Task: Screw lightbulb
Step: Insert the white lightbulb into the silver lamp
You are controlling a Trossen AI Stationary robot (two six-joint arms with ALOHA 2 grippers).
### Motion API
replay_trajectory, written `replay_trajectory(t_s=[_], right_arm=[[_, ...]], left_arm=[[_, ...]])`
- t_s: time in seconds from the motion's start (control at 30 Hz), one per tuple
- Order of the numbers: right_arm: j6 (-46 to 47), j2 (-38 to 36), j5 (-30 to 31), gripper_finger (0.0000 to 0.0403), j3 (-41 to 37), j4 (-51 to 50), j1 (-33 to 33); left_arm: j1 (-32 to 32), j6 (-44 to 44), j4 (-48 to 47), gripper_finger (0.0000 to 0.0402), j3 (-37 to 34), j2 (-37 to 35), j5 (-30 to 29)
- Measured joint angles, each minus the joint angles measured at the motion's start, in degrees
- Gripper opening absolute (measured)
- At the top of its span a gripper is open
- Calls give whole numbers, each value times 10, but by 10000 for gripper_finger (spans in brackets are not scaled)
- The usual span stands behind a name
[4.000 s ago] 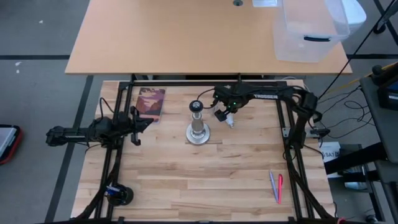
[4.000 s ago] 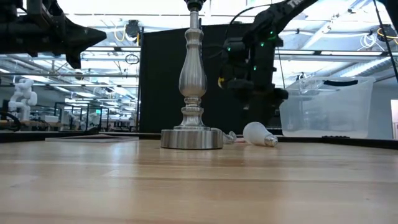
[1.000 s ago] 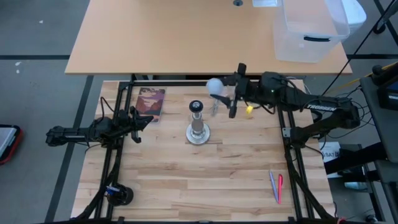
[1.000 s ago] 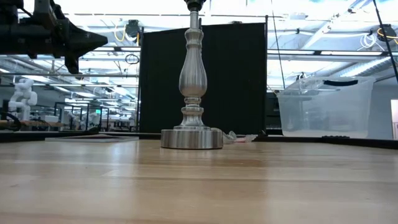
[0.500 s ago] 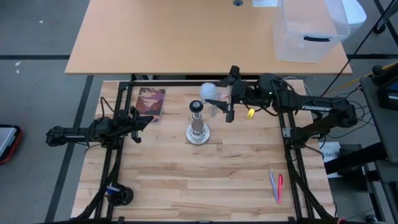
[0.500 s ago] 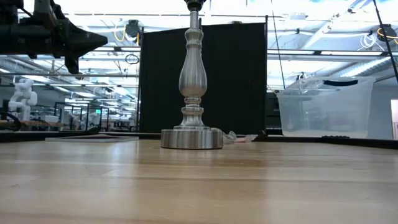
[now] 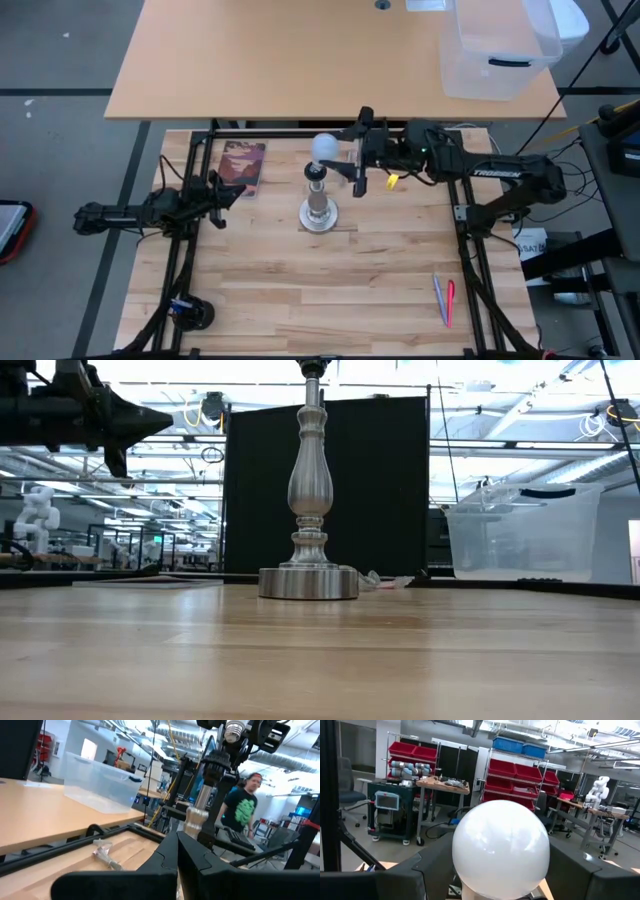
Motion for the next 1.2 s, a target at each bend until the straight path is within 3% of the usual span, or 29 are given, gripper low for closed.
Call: replay_trajectory(t_s=[0.27,0.5,0.93,1.2], right_arm=[[-11,43,0,251,95,-79,0],[-10,71,2,251,163,-173,0],[6,76,4,251,164,-229,-20],[6,72,0,251,164,-239,-16]], left_arm=[[0,23,60,10,13,67,23],[0,80,87,72,77,159,38],[0,153,87,208,239,432,54],[11,167,160,271,280,549,54]])
